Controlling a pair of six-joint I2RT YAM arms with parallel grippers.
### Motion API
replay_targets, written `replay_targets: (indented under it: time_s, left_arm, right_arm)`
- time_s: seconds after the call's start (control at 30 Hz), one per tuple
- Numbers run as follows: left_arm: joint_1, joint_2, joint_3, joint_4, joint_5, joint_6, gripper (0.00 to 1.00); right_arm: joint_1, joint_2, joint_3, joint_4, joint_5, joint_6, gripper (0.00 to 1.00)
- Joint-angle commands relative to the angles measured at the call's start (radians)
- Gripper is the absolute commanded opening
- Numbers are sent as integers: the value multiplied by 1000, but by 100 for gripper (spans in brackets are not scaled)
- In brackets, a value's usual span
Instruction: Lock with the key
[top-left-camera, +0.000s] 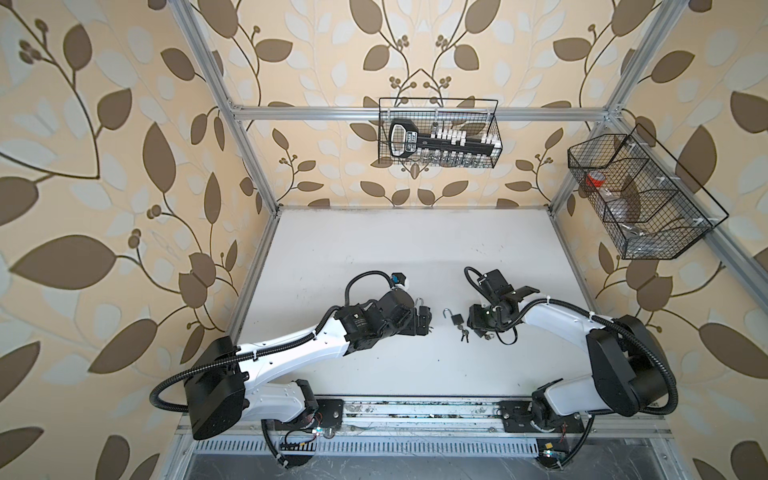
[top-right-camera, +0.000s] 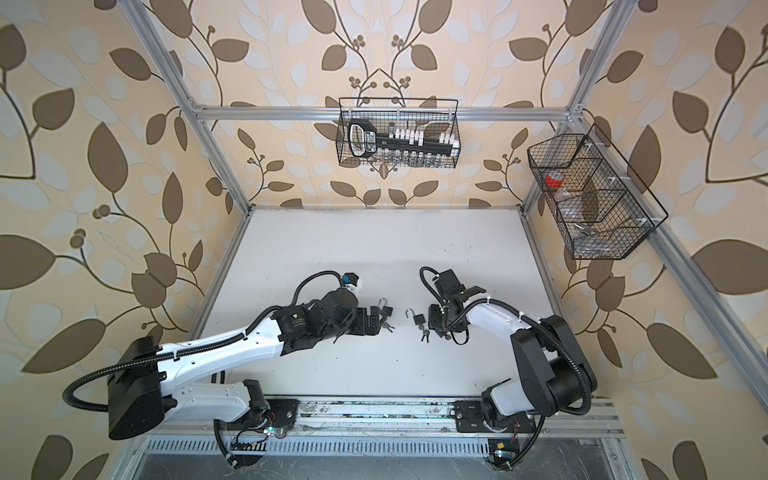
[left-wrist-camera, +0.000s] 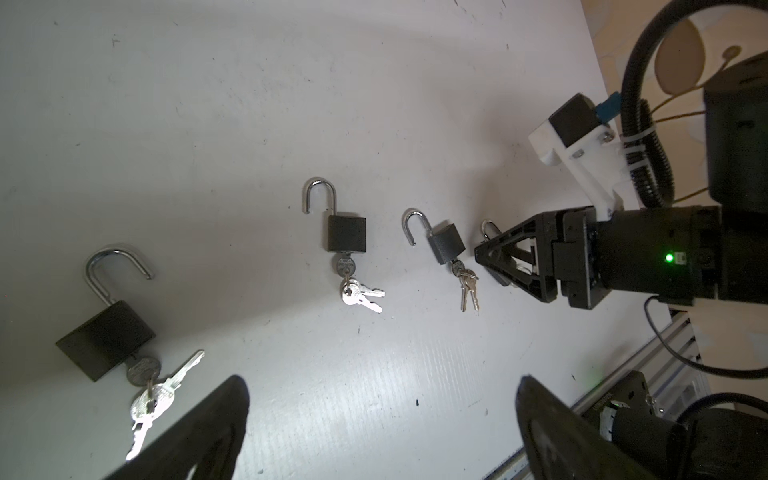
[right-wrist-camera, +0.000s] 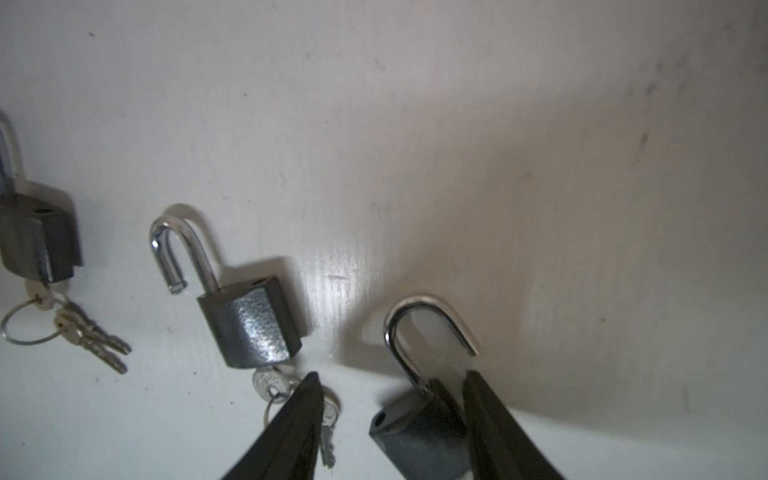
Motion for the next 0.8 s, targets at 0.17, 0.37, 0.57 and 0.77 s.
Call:
replay_targets:
  time_s: [0.17,0.37,0.57,0.77]
  left_arm:
    - [-1,-13,36,-1,10,-10,99]
    - [-1,-24,31,-6,3,-13,99]
    - [-1,-25,38,-14,0,-8,99]
    - [-1,-27,33,-12,0,-9,99]
  right_arm:
    - [68,-47,-23,-61,72,51,50]
    - [88,-46,-25,-66,120,69,46]
    - [95,-32,-23,-69,130,71,44]
    - [108,-17,-22,-69,122,68,46]
